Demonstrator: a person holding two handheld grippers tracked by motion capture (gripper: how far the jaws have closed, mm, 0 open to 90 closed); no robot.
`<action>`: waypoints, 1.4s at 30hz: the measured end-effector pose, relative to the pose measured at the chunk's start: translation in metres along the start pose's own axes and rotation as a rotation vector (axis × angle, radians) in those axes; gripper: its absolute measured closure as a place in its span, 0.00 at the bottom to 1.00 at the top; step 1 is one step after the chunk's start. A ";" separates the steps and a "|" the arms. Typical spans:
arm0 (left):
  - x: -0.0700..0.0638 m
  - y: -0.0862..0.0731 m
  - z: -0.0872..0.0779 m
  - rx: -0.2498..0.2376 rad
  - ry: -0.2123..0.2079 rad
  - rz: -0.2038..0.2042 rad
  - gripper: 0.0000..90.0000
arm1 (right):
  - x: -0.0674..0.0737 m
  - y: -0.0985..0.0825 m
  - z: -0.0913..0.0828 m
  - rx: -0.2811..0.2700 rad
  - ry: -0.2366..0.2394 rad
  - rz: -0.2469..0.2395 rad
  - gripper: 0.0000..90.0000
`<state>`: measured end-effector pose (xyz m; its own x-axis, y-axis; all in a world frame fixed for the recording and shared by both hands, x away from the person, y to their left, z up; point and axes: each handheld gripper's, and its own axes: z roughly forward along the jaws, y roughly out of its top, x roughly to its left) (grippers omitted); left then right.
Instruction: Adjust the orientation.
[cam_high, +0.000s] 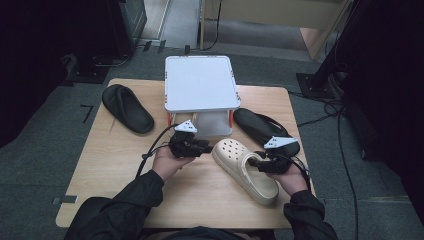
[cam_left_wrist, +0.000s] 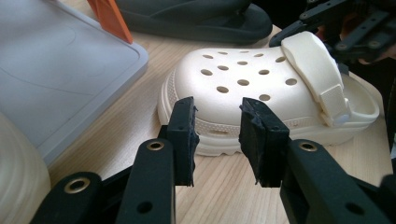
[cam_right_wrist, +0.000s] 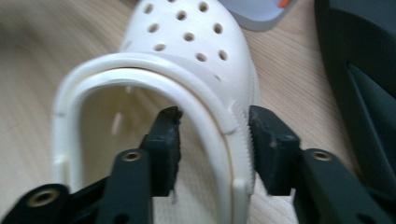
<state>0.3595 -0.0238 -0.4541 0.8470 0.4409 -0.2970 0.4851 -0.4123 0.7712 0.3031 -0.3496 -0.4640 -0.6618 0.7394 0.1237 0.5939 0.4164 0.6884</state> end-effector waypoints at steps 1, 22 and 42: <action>-0.001 0.000 0.001 -0.001 0.000 0.000 0.74 | -0.001 0.000 0.002 0.007 -0.004 0.016 0.66; 0.002 -0.004 0.000 -0.005 0.009 -0.013 0.74 | 0.019 0.024 0.025 -0.013 -0.103 0.112 0.79; 0.003 -0.015 0.012 0.061 0.032 -0.024 0.74 | 0.026 0.018 0.017 -0.033 -0.018 0.083 0.66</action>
<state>0.3577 -0.0255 -0.4733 0.8282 0.4761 -0.2958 0.5182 -0.4491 0.7279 0.3045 -0.3137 -0.4610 -0.6029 0.7798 0.1687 0.6307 0.3363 0.6994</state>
